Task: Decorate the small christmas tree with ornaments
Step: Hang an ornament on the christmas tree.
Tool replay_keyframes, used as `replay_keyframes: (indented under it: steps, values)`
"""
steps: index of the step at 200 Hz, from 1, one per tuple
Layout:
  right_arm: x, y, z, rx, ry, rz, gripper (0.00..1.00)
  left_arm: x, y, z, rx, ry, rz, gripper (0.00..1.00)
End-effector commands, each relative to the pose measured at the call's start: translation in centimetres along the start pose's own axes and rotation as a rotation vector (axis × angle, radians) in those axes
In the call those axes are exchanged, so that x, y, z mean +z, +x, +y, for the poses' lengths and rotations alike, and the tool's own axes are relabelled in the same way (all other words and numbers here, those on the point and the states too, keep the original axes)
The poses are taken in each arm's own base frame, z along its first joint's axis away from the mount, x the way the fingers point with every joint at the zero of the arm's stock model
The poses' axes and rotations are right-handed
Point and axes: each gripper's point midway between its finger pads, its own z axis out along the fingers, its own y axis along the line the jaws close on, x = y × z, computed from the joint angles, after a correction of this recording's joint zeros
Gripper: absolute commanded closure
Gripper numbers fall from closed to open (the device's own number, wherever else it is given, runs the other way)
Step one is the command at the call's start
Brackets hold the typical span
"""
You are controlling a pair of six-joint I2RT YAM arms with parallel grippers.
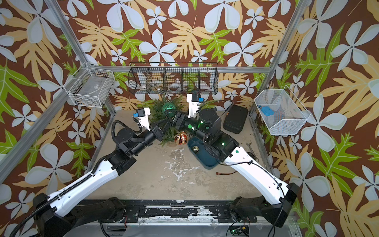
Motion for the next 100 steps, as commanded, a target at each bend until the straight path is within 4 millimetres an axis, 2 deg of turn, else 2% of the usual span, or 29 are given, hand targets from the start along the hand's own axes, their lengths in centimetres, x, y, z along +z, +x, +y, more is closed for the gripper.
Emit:
replay_keyframes:
  steps: [1,49,100]
  values:
    - [-0.2,-0.7,0.4,-0.011,-0.015,-0.031,0.4,0.0,-0.9,-0.5,0.005,0.017,-0.033,1.0]
    - [-0.1,-1.2,-1.0,-0.03,0.046,-0.06,0.4,-0.3,-0.4,0.3,0.021,-0.016,-0.017,1.0]
    - [-0.8,-2.8,-2.9,-0.042,0.103,-0.118,0.4,-0.1,0.2,1.0,0.044,-0.049,0.013,1.0]
